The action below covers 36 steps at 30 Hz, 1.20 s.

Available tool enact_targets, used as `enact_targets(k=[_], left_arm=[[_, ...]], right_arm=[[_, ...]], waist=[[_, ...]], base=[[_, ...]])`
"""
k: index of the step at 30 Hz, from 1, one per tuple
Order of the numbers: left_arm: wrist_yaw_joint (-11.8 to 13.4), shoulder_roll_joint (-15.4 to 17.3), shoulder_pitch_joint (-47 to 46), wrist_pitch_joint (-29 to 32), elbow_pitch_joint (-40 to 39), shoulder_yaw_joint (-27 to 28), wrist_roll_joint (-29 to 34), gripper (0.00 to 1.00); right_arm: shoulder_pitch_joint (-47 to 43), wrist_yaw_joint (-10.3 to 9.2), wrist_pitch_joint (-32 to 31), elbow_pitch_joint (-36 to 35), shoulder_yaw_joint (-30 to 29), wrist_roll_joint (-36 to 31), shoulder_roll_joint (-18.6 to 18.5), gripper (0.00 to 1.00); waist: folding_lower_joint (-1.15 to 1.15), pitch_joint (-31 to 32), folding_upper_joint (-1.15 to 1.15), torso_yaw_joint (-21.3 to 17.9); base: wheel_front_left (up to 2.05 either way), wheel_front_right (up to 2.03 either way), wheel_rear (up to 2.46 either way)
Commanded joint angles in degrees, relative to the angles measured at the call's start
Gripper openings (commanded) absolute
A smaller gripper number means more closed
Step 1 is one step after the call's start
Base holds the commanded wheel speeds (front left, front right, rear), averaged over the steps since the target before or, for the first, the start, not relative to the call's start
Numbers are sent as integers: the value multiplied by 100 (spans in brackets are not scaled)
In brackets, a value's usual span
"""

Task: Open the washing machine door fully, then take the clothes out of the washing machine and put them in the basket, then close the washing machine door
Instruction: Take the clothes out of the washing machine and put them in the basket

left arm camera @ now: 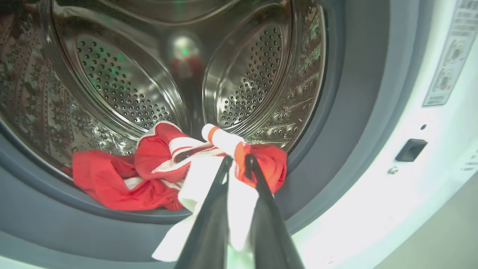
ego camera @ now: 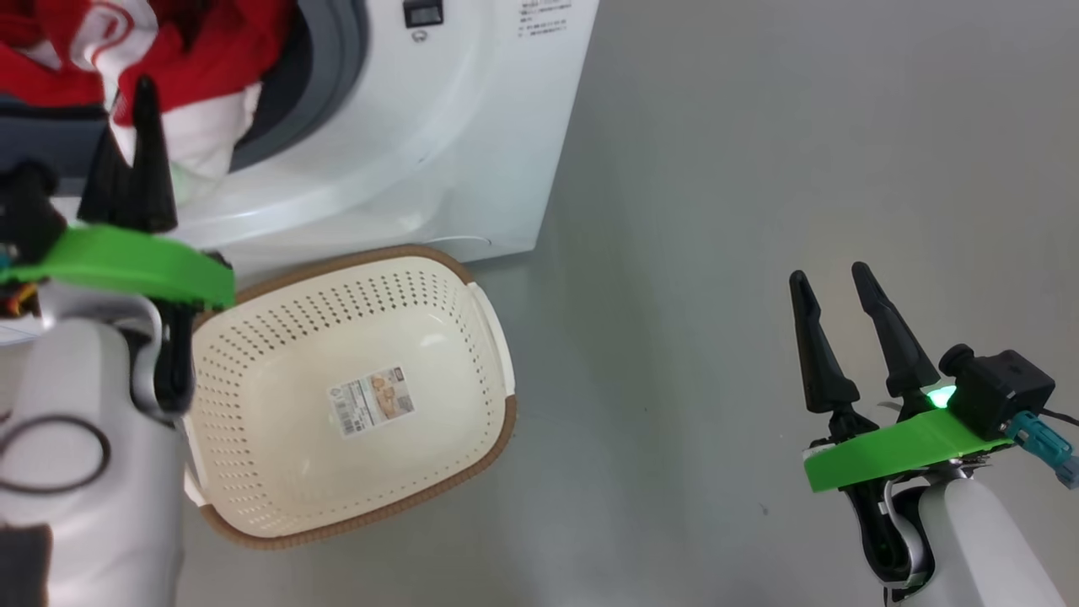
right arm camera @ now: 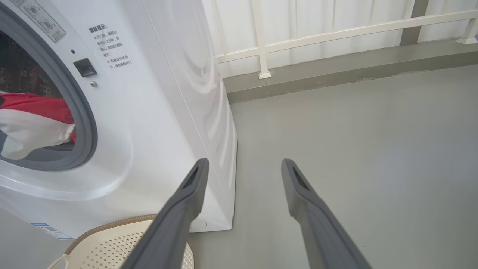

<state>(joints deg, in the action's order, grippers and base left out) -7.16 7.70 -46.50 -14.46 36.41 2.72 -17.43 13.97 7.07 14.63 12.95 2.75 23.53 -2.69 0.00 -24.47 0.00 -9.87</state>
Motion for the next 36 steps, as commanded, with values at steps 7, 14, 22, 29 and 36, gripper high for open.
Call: enact_targets(k=[7,14,22,29,36], left_arm=[[-32,-48,949,-53,-1387,143,430,0],[-33,-205,1553,-53,-2427,117,595,0],[-33,-326,1878,-53,-3256,139,648,0],[-33,-390,1933,-53,-3976,266,747,0],[-33,-436,1982,-53,-4383,335,834,0]], right_arm=[[-275,42,37,-113,41,-107,-19,100],[-341,42,37,-124,22,-133,-19,100],[-351,42,37,-133,-16,-145,-19,100],[-305,42,37,-146,-37,-135,-19,100],[-268,42,37,-159,-32,-122,-19,100]], waist=[[0,249,0,157],[0,332,0,205],[0,334,0,242],[0,276,0,251],[0,195,0,240]], base=[[0,0,0],[0,0,0],[0,0,0],[0,0,0],[0,0,0]])
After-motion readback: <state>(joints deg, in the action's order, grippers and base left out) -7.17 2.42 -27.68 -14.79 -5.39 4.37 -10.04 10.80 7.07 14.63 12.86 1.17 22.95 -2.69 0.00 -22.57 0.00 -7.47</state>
